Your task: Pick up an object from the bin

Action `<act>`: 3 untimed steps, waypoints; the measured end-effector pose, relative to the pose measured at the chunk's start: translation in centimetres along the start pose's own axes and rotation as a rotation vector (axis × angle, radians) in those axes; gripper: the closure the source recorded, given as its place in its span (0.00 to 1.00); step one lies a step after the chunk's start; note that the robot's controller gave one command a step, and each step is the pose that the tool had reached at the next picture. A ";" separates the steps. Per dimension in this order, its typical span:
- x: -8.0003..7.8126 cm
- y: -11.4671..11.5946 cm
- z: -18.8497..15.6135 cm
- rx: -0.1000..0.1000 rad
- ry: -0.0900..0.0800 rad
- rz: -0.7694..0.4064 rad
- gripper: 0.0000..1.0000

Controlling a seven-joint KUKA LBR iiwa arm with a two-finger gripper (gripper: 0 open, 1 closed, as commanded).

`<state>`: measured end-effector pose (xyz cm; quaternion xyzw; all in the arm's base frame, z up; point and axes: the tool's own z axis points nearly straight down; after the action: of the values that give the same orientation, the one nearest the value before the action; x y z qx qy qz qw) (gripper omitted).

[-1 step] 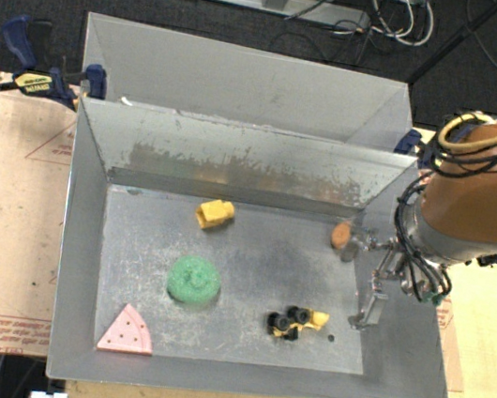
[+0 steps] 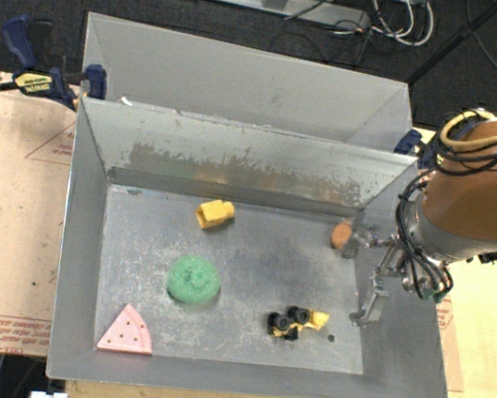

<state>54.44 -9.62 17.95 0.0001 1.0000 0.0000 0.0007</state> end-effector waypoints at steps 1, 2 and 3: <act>-1.7 2.6 4.4 0.002 -0.009 -0.021 0.00; 1.1 4.5 8.7 -0.002 0.000 0.001 0.00; 2.6 4.4 10.5 -0.001 0.004 -0.054 0.00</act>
Offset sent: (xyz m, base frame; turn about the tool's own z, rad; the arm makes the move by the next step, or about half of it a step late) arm -0.0281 0.0501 -0.1005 0.0198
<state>51.88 -5.22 7.46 -0.0269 0.9996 0.0007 -0.0015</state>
